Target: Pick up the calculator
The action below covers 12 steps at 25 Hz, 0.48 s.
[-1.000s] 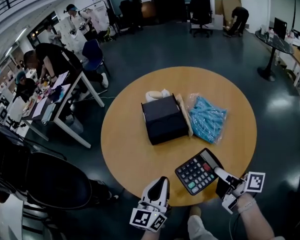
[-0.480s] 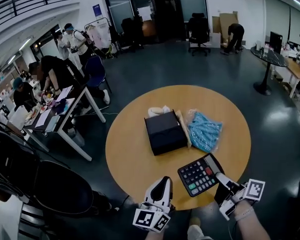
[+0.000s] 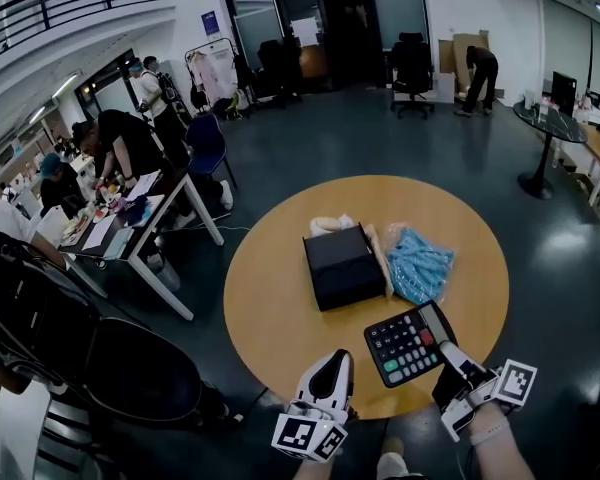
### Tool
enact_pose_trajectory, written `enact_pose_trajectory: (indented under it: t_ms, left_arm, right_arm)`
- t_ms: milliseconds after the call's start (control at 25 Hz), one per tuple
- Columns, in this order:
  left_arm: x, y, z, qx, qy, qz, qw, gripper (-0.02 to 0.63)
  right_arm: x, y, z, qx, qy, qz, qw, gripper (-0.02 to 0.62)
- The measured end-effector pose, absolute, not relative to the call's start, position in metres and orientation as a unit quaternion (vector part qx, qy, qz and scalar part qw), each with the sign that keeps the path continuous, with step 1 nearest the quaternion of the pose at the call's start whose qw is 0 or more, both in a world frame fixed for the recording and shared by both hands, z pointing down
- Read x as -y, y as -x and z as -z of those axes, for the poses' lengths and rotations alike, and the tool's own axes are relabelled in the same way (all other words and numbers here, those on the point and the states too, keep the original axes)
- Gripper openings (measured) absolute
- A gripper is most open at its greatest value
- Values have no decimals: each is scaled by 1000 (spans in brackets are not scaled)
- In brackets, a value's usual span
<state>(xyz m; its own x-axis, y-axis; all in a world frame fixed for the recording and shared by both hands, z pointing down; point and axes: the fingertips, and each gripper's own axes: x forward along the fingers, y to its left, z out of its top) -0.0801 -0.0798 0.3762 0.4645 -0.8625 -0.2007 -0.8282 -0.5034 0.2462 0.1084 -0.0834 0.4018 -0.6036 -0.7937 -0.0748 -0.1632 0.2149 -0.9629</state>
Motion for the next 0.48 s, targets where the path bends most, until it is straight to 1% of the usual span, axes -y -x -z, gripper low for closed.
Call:
enact_pose_trajectory:
  t_ms: [480]
  left_arm:
    - [80,80,-386,495,-854,144,73,3]
  right_arm:
    - [84,-110,-409,-699,347,544,309,64]
